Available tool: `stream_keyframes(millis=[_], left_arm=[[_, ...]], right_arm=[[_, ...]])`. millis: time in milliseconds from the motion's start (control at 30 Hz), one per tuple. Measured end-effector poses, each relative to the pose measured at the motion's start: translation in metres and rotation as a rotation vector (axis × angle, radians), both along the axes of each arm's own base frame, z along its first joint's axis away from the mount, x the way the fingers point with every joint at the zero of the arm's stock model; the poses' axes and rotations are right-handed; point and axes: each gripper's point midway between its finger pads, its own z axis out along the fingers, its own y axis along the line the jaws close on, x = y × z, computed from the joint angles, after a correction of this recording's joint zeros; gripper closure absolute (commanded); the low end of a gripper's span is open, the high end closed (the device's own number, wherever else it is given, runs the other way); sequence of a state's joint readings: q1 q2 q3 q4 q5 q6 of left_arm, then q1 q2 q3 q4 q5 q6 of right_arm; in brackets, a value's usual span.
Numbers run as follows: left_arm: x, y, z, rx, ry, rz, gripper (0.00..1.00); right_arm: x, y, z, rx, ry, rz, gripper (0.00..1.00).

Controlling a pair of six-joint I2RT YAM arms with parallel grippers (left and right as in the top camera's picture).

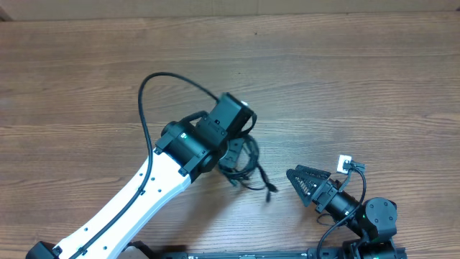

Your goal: Untangle cables

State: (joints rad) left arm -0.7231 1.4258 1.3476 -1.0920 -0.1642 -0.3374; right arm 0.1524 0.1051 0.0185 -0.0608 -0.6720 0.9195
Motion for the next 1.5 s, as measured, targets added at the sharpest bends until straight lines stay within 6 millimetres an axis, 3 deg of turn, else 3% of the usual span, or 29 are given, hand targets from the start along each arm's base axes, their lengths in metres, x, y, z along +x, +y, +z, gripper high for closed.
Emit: stream_keyframes(millis=[167, 767, 967, 1300, 1400, 1500], left_arm=[[0.007, 0.01, 0.002, 0.024, -0.038, 0.086, 0.96], [0.02, 0.004, 0.009, -0.019, -0.09, 0.127, 0.96], [0.015, -0.012, 0.007, -0.089, -0.047, 0.09, 0.96], [0.014, -0.049, -0.035, -0.129, 0.102, -0.017, 0.96], [0.015, -0.066, -0.033, -0.188, 0.106, -0.09, 0.96], [0.014, -0.07, -0.032, -0.199, 0.104, -0.13, 0.96]], right_arm=[[0.0, 0.0, 0.0, 0.0, 0.0, -0.001, 0.0], [0.0, 0.0, 0.0, 0.0, 0.0, -0.001, 0.0], [0.0, 0.0, 0.0, 0.0, 0.0, -0.003, 0.0], [0.002, -0.001, 0.001, 0.0, -0.005, -0.011, 0.0], [0.007, -0.006, 0.012, 0.009, -0.055, -0.05, 0.0], [0.009, -0.008, 0.03, 0.028, -0.132, -0.069, 0.01]])
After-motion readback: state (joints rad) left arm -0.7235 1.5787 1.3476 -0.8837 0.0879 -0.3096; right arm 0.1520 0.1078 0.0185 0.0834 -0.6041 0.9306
